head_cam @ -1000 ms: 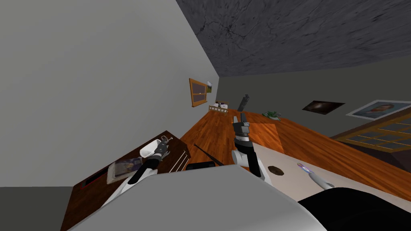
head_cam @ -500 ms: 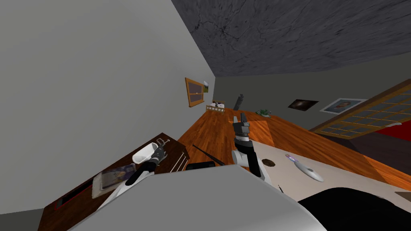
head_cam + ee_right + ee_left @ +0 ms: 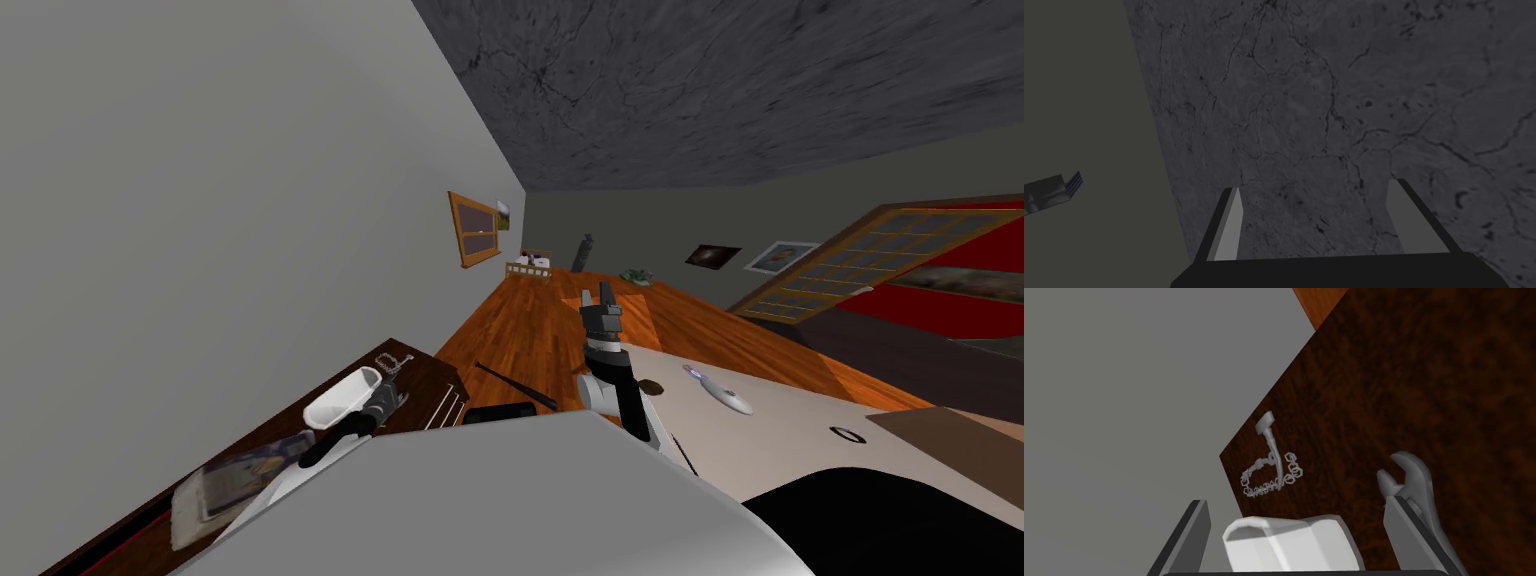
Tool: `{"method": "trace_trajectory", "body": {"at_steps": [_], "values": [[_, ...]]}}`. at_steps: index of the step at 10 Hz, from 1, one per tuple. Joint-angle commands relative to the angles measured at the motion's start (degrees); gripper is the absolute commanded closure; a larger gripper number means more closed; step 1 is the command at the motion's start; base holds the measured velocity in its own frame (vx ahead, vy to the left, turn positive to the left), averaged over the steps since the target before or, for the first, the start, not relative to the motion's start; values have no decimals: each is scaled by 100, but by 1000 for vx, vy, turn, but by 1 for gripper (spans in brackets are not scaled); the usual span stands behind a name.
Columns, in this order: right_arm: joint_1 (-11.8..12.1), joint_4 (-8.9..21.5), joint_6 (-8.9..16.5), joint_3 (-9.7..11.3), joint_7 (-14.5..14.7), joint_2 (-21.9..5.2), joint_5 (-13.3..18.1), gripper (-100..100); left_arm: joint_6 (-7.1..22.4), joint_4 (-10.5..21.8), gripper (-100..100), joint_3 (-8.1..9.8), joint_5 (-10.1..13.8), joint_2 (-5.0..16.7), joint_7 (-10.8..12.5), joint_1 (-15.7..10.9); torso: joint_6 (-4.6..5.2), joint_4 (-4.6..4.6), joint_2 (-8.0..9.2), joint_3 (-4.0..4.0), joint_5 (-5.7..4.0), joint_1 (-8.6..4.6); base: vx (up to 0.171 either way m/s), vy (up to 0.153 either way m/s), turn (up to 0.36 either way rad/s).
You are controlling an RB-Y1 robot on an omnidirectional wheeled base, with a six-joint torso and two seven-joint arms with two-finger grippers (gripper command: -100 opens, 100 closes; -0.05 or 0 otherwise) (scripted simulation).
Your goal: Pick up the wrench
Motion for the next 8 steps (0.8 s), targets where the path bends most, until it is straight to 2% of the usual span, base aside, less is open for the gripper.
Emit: {"method": "trace_trajectory", "body": {"at_steps": [1, 2, 3, 4, 5, 6, 7, 8], "values": [[0, 0, 0, 0, 0, 0, 0, 0, 108, 286, -100, 28, 84, 10, 69, -56, 0, 0, 0, 0, 0, 0, -4, 18, -109], [1, 0, 0, 0, 0, 0, 0, 0, 349, 472, -100, 92, 292, 83, 196, -97, -3, 0, 0, 0, 1, 0, -2, 16, -239], [0, 0, 0, 0, 0, 0, 0, 0, 349, 618, -100, 92, 292, 83, 196, -97, 2, 0, -2, -1, 1, 1, -4, 22, -100], [1, 0, 0, -1, 0, 0, 0, 0, 585, 763, -100, 158, 501, 151, 320, -139, -5, -1, 0, 0, 1, 0, -9, 22, -185], [0, 0, 0, 0, 0, 0, 0, 0, 585, 919, -100, 158, 501, 151, 320, -139, 0, 0, 1, 0, 1, 2, -6, 20, -105], [1, 0, 0, -1, 0, 0, 0, 0, 761, 1235, -100, 225, 710, 216, 441, -182, -4, 0, -1, -1, 2, 2, -2, 22, -182], [0, 0, 0, 0, 0, 0, 0, 0, 815, 1235, -100, 225, 710, 216, 441, -182, -1, 0, -1, -1, 1, 2, -2, 22, -102], [1, 0, 0, -1, 0, 0, 0, 0, 999, 1534, -100, 294, 919, 278, 557, -226, -4, 0, -2, -1, 1, 1, 0, 22, -202]]}}
